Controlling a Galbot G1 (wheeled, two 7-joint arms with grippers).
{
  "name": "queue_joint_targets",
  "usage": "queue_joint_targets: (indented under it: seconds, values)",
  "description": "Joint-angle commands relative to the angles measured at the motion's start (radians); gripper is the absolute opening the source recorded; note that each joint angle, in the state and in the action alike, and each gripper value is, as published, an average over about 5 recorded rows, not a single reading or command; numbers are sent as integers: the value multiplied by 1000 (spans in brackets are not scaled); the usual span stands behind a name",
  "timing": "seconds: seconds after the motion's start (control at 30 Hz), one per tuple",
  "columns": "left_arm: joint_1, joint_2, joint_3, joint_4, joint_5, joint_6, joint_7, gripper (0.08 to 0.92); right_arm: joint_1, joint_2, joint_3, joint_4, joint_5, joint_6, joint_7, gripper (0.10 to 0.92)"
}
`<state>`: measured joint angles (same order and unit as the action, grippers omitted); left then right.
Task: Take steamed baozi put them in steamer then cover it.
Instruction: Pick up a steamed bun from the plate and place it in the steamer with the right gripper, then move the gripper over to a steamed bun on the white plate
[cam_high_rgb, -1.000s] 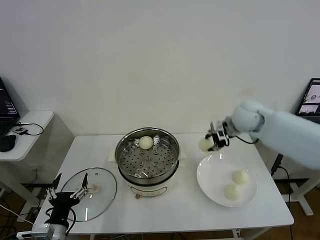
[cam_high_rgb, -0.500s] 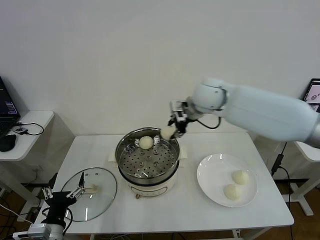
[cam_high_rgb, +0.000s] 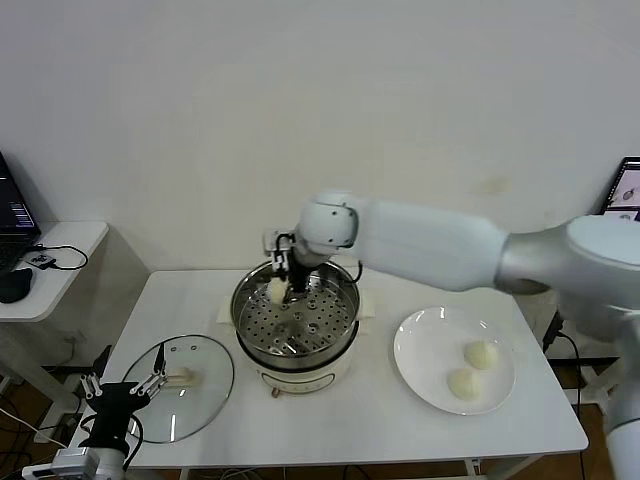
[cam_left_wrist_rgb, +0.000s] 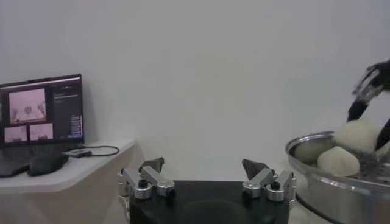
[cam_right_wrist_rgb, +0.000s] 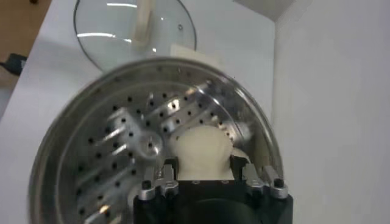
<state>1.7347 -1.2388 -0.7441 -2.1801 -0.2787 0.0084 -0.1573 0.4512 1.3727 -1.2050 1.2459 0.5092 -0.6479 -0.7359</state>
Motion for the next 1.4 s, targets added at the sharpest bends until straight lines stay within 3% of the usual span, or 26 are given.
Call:
queue_joint_targets:
  seconds: [0.03, 0.4, 0.67, 0.8, 1.13, 1.4]
  values:
    - [0, 1, -1, 2, 0, -1, 0, 823, -56, 127, -4, -102, -11, -24, 21, 543]
    - [-2, 4, -4, 6, -6, -4, 0, 823, -66, 143, -3, -145, -46, -36, 21, 555]
    - [-2, 6, -5, 3, -7, -3, 1, 823, 14, 40, -8, -48, -57, -46, -42, 757]
    - [-2, 4, -5, 0, -8, -3, 1, 823, 101, -62, -15, 46, -54, -25, -113, 816]
    - [-2, 9, -8, -7, -9, 1, 2, 823, 267, -447, -85, 304, -179, 187, -347, 823]
    - [1, 9, 8, -11, -3, 5, 4, 823, 215, -779, -83, 463, -299, 290, -389, 823]
